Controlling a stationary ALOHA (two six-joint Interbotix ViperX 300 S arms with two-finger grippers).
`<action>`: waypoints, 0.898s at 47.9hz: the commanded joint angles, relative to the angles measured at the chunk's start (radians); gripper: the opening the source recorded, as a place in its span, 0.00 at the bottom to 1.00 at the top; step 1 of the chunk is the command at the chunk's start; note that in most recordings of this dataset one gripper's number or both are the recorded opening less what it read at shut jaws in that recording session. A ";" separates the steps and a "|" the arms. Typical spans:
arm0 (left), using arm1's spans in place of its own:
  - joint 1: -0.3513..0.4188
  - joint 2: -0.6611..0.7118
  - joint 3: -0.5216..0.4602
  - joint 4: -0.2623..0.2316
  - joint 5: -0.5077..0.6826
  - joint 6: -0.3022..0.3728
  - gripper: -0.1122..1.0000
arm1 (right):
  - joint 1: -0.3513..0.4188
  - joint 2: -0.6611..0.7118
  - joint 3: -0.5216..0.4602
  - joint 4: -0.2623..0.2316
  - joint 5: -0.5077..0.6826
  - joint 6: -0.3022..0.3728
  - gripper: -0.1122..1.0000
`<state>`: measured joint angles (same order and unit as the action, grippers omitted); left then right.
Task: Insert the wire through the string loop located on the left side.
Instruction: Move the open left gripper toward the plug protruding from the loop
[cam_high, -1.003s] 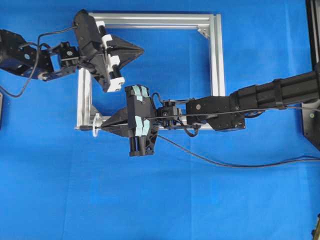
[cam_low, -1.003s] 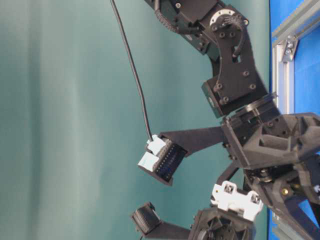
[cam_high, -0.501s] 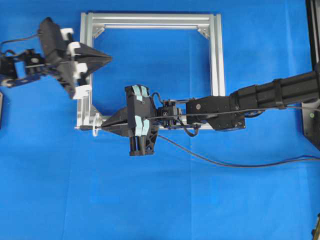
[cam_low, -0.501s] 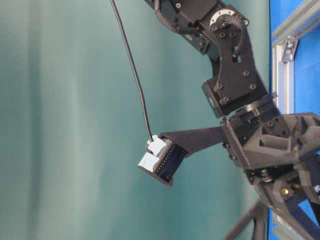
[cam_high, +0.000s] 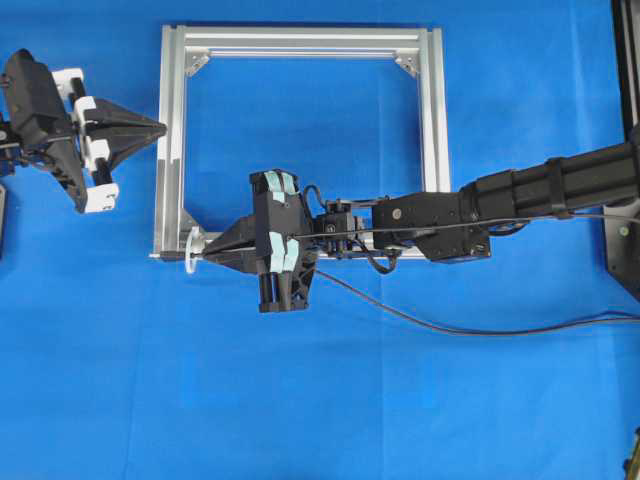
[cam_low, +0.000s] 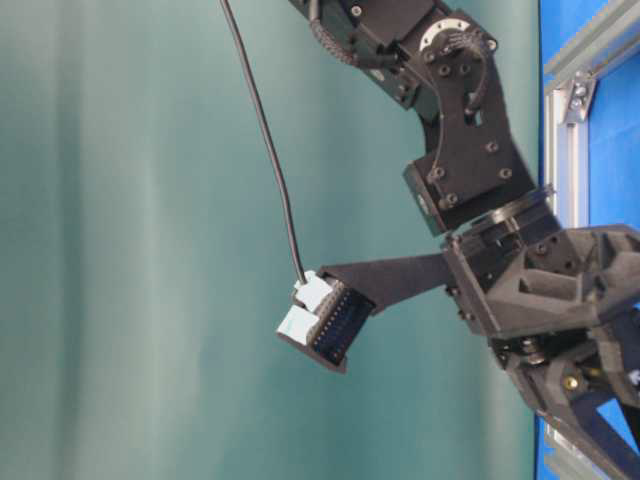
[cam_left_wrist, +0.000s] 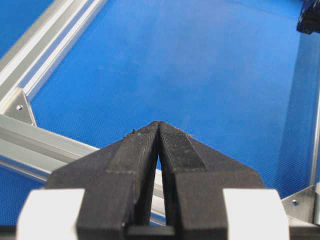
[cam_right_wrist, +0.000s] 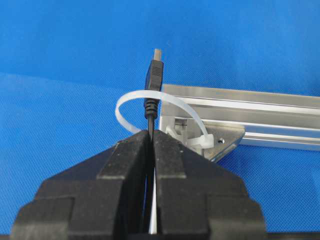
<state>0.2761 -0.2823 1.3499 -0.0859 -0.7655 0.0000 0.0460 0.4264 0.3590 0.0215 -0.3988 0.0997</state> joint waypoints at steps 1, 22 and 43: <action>-0.002 -0.032 0.005 0.003 -0.008 -0.005 0.10 | -0.002 -0.020 -0.020 0.003 -0.005 0.002 0.01; -0.247 -0.115 0.067 0.014 0.029 -0.002 0.10 | -0.002 -0.020 -0.021 0.003 -0.006 0.002 0.01; -0.480 -0.236 0.081 0.015 0.138 0.012 0.10 | -0.002 -0.020 -0.023 0.003 -0.009 0.002 0.01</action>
<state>-0.1963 -0.5093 1.4450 -0.0736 -0.6351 0.0107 0.0460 0.4264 0.3574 0.0215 -0.3988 0.0997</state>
